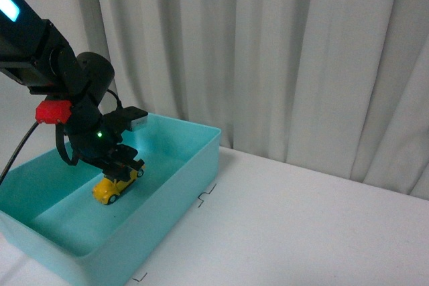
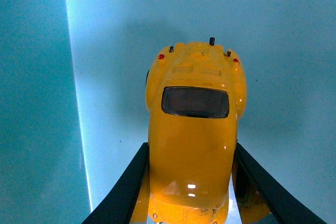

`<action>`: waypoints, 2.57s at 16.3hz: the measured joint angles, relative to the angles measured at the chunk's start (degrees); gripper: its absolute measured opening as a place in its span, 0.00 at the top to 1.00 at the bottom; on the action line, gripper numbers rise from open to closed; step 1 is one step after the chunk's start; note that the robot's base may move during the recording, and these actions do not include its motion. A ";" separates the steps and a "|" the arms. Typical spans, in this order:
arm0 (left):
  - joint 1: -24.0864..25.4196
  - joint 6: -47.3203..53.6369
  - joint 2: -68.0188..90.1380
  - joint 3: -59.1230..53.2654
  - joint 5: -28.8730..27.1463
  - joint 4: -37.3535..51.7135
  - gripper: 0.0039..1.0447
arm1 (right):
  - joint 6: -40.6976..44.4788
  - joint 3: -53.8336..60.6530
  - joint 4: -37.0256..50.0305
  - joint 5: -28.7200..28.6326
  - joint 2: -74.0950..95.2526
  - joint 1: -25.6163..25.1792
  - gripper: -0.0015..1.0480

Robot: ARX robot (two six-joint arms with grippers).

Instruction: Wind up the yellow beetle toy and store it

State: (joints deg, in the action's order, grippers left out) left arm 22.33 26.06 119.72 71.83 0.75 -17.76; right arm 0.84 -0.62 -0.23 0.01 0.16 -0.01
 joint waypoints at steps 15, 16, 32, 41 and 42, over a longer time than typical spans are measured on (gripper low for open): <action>0.04 0.94 0.44 -1.09 3.63 -1.25 0.06 | 0.00 0.00 0.00 0.00 0.00 0.00 0.06; 0.20 0.96 -1.77 -1.09 5.09 -1.33 0.06 | 0.00 0.00 0.00 0.00 0.00 0.00 0.06; 5.33 -6.99 -68.15 -38.16 26.67 28.70 0.26 | 0.00 0.00 0.00 0.02 0.00 0.00 0.06; -8.81 -25.68 -98.95 -62.31 12.90 29.42 0.99 | 0.00 0.00 0.00 -0.04 0.00 0.00 0.06; -10.45 -25.68 -100.17 -63.49 11.32 29.00 0.99 | 0.00 0.00 0.00 -0.04 0.00 0.00 0.06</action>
State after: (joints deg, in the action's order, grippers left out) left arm 11.88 0.38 19.55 8.34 12.08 11.25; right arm 0.84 -0.62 -0.23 -0.03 0.16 -0.01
